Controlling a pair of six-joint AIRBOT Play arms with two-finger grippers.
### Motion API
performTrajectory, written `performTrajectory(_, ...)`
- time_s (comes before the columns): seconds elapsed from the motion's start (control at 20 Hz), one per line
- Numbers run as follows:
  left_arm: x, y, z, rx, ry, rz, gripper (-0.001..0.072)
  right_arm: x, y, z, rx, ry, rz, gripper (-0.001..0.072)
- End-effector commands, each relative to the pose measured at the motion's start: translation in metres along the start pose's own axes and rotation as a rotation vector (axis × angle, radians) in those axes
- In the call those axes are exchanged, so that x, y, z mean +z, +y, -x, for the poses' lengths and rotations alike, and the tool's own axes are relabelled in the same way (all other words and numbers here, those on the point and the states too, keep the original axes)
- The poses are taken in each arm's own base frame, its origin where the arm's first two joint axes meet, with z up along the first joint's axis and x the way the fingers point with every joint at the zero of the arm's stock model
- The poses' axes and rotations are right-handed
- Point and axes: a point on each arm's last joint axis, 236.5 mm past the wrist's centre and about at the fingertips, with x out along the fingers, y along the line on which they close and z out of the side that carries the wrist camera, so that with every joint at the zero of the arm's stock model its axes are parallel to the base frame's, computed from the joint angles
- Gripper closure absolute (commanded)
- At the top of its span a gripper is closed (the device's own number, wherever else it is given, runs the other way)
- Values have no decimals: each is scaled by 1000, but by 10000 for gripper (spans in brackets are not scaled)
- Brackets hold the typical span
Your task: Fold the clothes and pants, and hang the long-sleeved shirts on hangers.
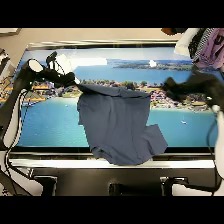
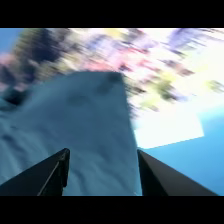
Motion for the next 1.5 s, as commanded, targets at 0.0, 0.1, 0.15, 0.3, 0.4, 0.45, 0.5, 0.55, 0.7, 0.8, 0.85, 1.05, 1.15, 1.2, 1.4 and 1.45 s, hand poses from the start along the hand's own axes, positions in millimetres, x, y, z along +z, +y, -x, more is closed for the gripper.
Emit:
performTrajectory(0.0,-19,4,2,2,85,8,694,-67,-86,51,-207,173,-62,213)
performTrajectory(0.1,-26,3,3,2,115,7,694,-125,-105,48,-226,247,-117,211)
performTrajectory(0.15,-29,3,3,2,127,7,694,-157,-111,43,-213,282,-166,156)
performTrajectory(0.3,-33,3,4,3,144,6,693,-222,-119,33,-161,332,-251,121)
performTrajectory(0.4,-34,3,4,2,146,7,693,-245,-126,29,-159,337,-288,121)
performTrajectory(0.45,-34,3,4,2,146,7,694,-255,-131,28,-165,350,-295,122)
performTrajectory(0.5,-34,3,4,2,146,7,693,-263,-134,26,-171,362,-304,121)
performTrajectory(0.55,-34,3,3,3,146,7,693,-269,-137,23,-175,371,-319,121)
performTrajectory(0.7,-34,3,3,3,145,6,693,-264,-135,12,-142,327,-352,121)
performTrajectory(0.8,-34,3,3,3,145,6,693,-256,-134,5,-125,288,-384,123)
performTrajectory(0.85,-34,3,3,3,145,6,693,-255,-136,2,-131,285,-401,123)
performTrajectory(1.05,-33,4,3,3,142,6,693,-246,-141,-15,-130,267,-446,329)
performTrajectory(1.15,-33,4,3,4,144,7,693,-235,-135,-21,-89,233,-456,615)
performTrajectory(1.2,-33,4,3,4,144,7,694,-226,-129,-22,-61,203,-452,681)
performTrajectory(1.4,-37,6,3,7,159,8,694,-128,-101,7,-9,-51,-393,682)
performTrajectory(1.45,-39,6,4,8,169,8,693,-95,-90,20,6,-124,-376,682)
